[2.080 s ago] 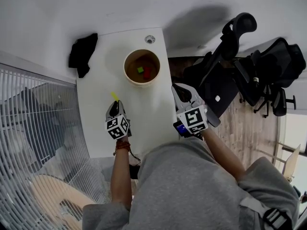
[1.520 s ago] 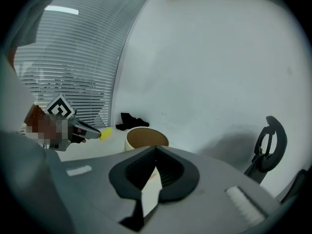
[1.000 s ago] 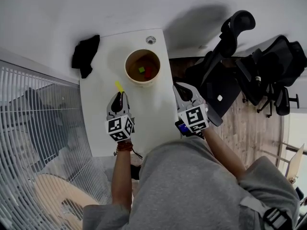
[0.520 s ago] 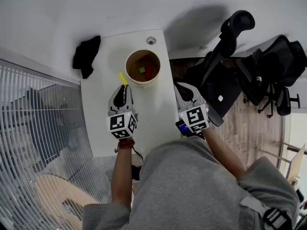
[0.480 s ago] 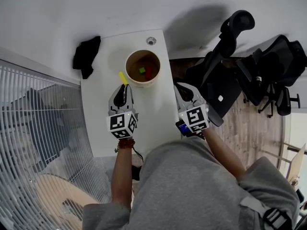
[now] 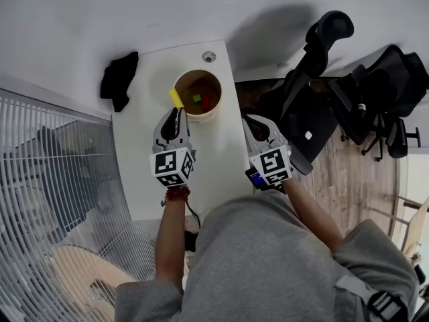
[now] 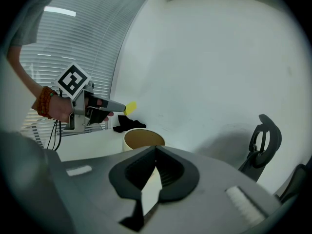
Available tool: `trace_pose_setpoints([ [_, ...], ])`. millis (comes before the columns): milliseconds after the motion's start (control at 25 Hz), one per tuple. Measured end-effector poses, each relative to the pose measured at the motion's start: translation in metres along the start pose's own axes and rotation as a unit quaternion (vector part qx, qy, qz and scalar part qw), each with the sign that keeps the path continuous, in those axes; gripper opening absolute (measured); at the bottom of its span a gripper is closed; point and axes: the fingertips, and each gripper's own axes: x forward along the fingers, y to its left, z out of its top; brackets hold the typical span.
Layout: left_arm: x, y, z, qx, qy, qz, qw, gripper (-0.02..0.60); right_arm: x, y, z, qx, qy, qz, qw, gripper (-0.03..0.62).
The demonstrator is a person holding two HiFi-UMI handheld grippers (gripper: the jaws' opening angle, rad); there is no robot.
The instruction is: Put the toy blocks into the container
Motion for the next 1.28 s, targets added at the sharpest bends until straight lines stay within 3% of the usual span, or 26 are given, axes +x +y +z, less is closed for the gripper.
trace_pose_setpoints([
  [1000,0.029,-0.019,-0.009,0.002,0.014,-0.026,0.9996,0.086,-0.010,-0.009,-0.009,0.009,0.003,-0.017,1.000,0.011],
  [1280,0.022,-0.016,-0.011,0.003,0.020,-0.017,0.9997,0.101,-0.010,-0.009,-0.007,0.007,0.002,-0.015,1.000,0.011],
])
